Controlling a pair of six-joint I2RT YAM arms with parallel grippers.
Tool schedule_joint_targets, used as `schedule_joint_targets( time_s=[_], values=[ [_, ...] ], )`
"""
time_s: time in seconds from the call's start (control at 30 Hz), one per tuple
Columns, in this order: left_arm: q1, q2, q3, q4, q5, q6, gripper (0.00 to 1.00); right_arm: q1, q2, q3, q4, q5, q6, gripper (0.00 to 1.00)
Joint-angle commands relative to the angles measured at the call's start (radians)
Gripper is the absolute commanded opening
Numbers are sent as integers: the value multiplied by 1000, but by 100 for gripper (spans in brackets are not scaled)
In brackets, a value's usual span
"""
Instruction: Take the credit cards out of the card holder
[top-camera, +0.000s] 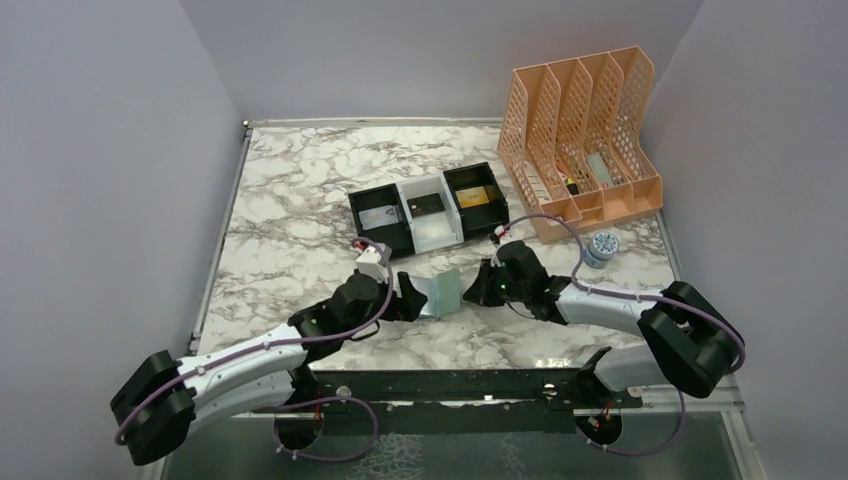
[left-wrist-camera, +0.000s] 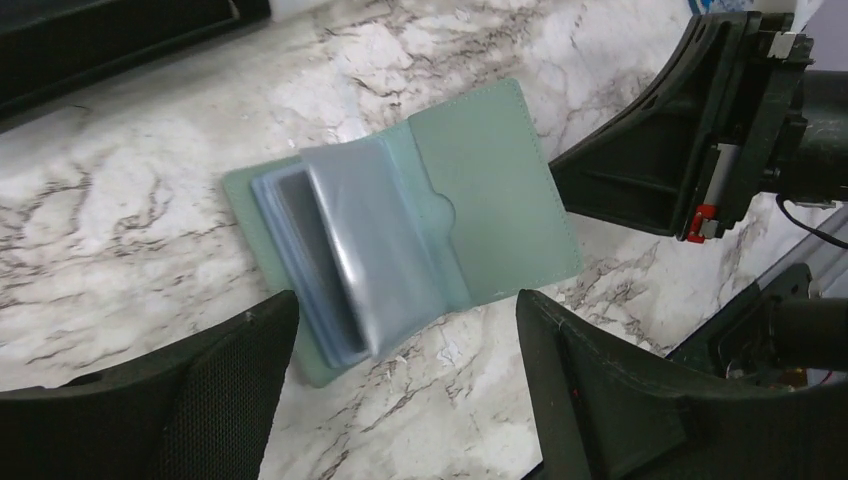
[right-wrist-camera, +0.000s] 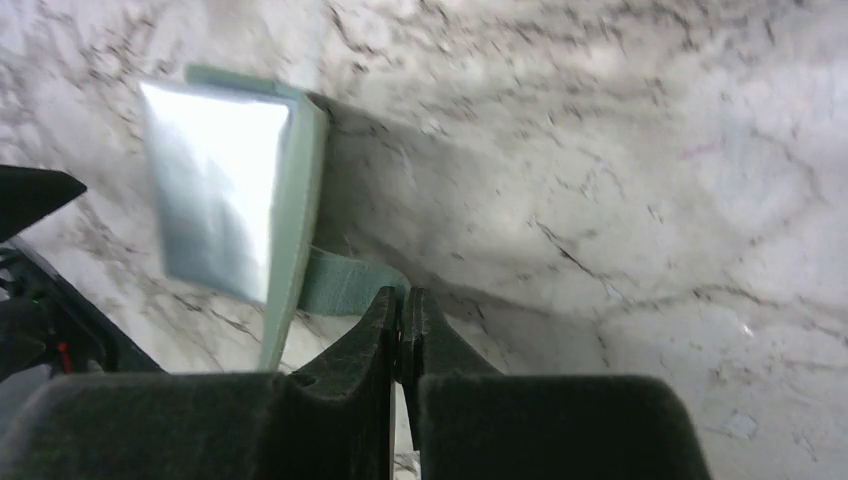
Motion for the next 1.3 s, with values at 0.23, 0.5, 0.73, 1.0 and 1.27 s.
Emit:
schedule_joint_targets(
  time_s=[0.23, 0.5, 0.73, 1.0, 1.27],
  values=[
    [-1, 328, 86, 265, 103, 41, 77, -6, -43, -105, 99, 38, -35, 1],
    [-1, 333, 92, 289, 143, 12, 65, -7, -11, -86, 117, 2, -53, 1],
    [-2, 410, 97, 392, 300, 6, 60, -6, -27, -100, 126, 12, -47, 5],
    [-23, 532, 118, 497, 330, -18, 48, -7, -160, -57, -5, 101, -47, 26],
    [-36, 599, 105, 538, 333, -44, 48, -7, -277, 17, -79, 119, -71, 51]
  ],
)
